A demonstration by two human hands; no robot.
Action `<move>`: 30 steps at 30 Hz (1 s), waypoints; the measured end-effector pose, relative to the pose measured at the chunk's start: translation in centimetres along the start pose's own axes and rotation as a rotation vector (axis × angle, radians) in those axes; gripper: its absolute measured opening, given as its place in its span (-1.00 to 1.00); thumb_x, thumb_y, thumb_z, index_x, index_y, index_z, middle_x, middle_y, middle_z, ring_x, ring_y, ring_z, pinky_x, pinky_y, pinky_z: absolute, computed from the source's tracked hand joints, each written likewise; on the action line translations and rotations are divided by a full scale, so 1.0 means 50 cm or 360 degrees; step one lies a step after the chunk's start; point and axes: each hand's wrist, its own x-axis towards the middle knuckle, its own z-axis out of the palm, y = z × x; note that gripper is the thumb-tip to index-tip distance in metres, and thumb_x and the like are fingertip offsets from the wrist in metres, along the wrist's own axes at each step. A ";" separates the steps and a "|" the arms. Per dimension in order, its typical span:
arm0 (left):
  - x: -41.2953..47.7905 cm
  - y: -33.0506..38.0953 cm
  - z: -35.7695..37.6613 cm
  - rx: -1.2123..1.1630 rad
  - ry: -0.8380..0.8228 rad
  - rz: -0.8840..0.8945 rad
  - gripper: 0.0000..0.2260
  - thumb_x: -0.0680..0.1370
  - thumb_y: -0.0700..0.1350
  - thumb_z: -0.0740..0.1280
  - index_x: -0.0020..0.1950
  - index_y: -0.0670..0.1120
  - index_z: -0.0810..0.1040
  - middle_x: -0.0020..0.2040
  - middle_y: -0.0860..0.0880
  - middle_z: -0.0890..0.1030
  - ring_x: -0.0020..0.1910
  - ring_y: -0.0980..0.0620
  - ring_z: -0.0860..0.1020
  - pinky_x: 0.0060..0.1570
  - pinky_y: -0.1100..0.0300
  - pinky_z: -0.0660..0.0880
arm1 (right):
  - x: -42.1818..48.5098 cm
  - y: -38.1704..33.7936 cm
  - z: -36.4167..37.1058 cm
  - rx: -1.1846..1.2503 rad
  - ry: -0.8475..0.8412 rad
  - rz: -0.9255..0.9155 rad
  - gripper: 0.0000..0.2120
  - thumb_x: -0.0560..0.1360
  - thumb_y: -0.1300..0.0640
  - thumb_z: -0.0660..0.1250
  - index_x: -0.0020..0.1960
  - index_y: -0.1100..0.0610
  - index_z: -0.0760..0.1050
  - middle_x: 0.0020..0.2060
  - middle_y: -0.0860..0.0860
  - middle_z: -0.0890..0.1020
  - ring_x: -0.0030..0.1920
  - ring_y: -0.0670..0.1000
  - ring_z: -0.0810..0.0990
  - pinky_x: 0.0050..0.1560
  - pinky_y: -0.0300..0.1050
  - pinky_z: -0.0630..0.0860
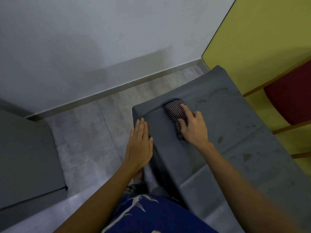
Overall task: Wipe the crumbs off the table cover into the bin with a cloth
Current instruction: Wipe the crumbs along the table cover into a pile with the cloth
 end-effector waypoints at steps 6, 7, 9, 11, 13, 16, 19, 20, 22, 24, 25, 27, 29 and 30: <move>0.003 0.011 -0.003 -0.0055 0.0032 -0.0008 -0.47 0.64 -0.09 0.07 0.54 -0.34 0.12 0.57 -0.25 0.12 0.57 -0.19 0.07 0.53 -0.11 0.09 | -0.029 -0.062 -0.016 0.0239 0.0063 0.0003 -0.44 0.62 0.06 0.28 0.57 0.00 0.22 0.13 0.23 0.44 0.04 0.25 0.48 0.12 0.11 0.50; 0.004 0.013 -0.003 -0.0076 0.0019 -0.0014 -0.47 0.63 -0.09 0.08 0.54 -0.34 0.13 0.57 -0.25 0.13 0.57 -0.18 0.08 0.53 -0.11 0.08 | -0.049 -0.093 -0.001 0.0226 0.0027 -0.0165 -0.45 0.61 0.06 0.29 0.57 0.01 0.23 0.13 0.22 0.45 0.03 0.24 0.48 0.09 0.10 0.49; 0.006 0.014 -0.005 -0.0057 -0.0023 0.0006 -0.49 0.61 -0.08 0.08 0.49 -0.34 0.25 0.50 -0.30 0.28 0.54 -0.21 0.18 0.51 -0.15 0.13 | -0.072 -0.136 0.034 0.0131 -0.0097 -0.0420 -0.45 0.60 0.05 0.28 0.56 -0.02 0.24 0.20 0.20 0.46 0.08 0.22 0.49 0.08 0.13 0.50; 0.006 0.011 -0.008 0.0023 -0.0043 0.0020 -0.50 0.59 -0.06 0.06 0.43 -0.32 0.35 0.43 -0.31 0.38 0.49 -0.22 0.26 0.50 -0.16 0.16 | -0.065 -0.147 0.048 0.0029 -0.0171 -0.0543 -0.45 0.60 0.05 0.28 0.55 -0.07 0.23 0.21 0.17 0.47 0.08 0.21 0.49 0.03 0.14 0.50; 0.007 0.011 -0.009 0.0080 -0.0025 -0.0004 -0.46 0.60 -0.03 0.00 0.51 -0.30 0.24 0.52 -0.27 0.26 0.55 -0.18 0.17 0.54 -0.11 0.06 | -0.037 -0.127 0.037 0.0012 -0.0200 -0.0549 -0.44 0.57 0.05 0.30 0.55 -0.08 0.25 0.15 0.17 0.49 0.03 0.21 0.50 -0.03 0.11 0.50; 0.008 0.017 -0.005 0.0124 -0.0011 -0.0055 -0.42 0.61 0.00 -0.11 0.57 -0.28 0.05 0.60 -0.20 0.05 0.59 -0.13 0.01 0.54 -0.03 -0.09 | 0.021 -0.051 0.013 -0.0124 -0.0106 -0.0459 -0.43 0.53 0.06 0.34 0.52 -0.06 0.32 0.02 0.21 0.50 -0.08 0.27 0.52 -0.12 0.12 0.55; 0.006 0.020 -0.002 0.0153 -0.0028 -0.0081 -0.42 0.61 0.00 -0.14 0.57 -0.29 0.06 0.60 -0.19 0.04 0.59 -0.13 0.01 0.54 -0.03 -0.08 | 0.078 0.028 -0.023 -0.0110 0.0015 0.0095 -0.44 0.58 0.02 0.29 0.55 -0.07 0.24 0.12 0.27 0.48 0.05 0.34 0.52 0.05 0.20 0.55; 0.006 0.022 -0.002 0.0139 -0.0022 -0.0086 -0.42 0.61 -0.01 -0.13 0.57 -0.29 0.07 0.60 -0.20 0.05 0.59 -0.14 0.02 0.54 -0.04 -0.07 | 0.083 0.042 -0.033 -0.0027 0.0022 0.0289 -0.44 0.59 0.01 0.28 0.55 -0.07 0.21 0.19 0.27 0.45 0.12 0.34 0.51 0.14 0.21 0.52; 0.007 0.028 -0.001 0.0094 -0.0016 -0.0102 -0.42 0.60 -0.03 -0.12 0.56 -0.30 0.07 0.59 -0.21 0.06 0.59 -0.15 0.03 0.54 -0.04 -0.07 | 0.064 0.031 -0.044 0.0159 0.0075 0.0413 -0.45 0.61 0.02 0.27 0.56 -0.05 0.20 0.23 0.25 0.43 0.18 0.31 0.48 0.22 0.21 0.49; 0.008 0.031 0.000 0.0041 -0.0011 -0.0118 -0.42 0.60 -0.04 -0.09 0.57 -0.30 0.05 0.59 -0.21 0.05 0.59 -0.15 0.02 0.53 -0.03 -0.09 | 0.017 -0.026 -0.032 0.0235 0.0164 0.0171 -0.44 0.60 0.06 0.30 0.56 -0.01 0.23 0.16 0.23 0.45 0.09 0.27 0.50 0.14 0.14 0.52; 0.008 0.032 -0.001 0.0006 -0.0023 -0.0123 -0.43 0.60 -0.05 -0.05 0.57 -0.29 0.04 0.60 -0.20 0.04 0.59 -0.15 0.01 0.54 -0.03 -0.09 | -0.009 -0.062 -0.018 0.0263 0.0160 0.0017 -0.44 0.59 0.07 0.31 0.55 -0.01 0.25 0.12 0.21 0.45 0.04 0.24 0.50 0.08 0.10 0.53; 0.007 0.032 -0.003 -0.0042 -0.0062 -0.0113 -0.43 0.60 -0.06 0.02 0.56 -0.29 0.09 0.58 -0.23 0.09 0.58 -0.18 0.05 0.54 -0.06 -0.05 | -0.055 -0.125 0.019 0.0240 0.0046 -0.0263 -0.44 0.57 0.08 0.33 0.53 -0.01 0.27 0.11 0.20 0.47 0.01 0.22 0.51 0.00 0.09 0.53; 0.007 0.029 -0.002 0.0001 -0.0076 -0.0074 -0.46 0.59 -0.04 0.01 0.50 -0.32 0.24 0.51 -0.30 0.25 0.52 -0.26 0.20 0.51 -0.14 0.05 | -0.082 -0.153 0.044 0.0130 -0.0048 -0.0451 -0.43 0.54 0.09 0.36 0.52 -0.02 0.31 0.11 0.19 0.49 0.00 0.23 0.52 -0.05 0.12 0.53; 0.007 0.028 -0.001 0.0023 -0.0072 -0.0072 -0.45 0.60 -0.03 -0.02 0.50 -0.32 0.23 0.51 -0.30 0.26 0.52 -0.26 0.20 0.51 -0.13 0.04 | -0.082 -0.145 0.048 0.0118 -0.0072 -0.0465 -0.43 0.54 0.08 0.36 0.52 -0.04 0.31 0.10 0.19 0.49 -0.01 0.22 0.51 -0.06 0.13 0.53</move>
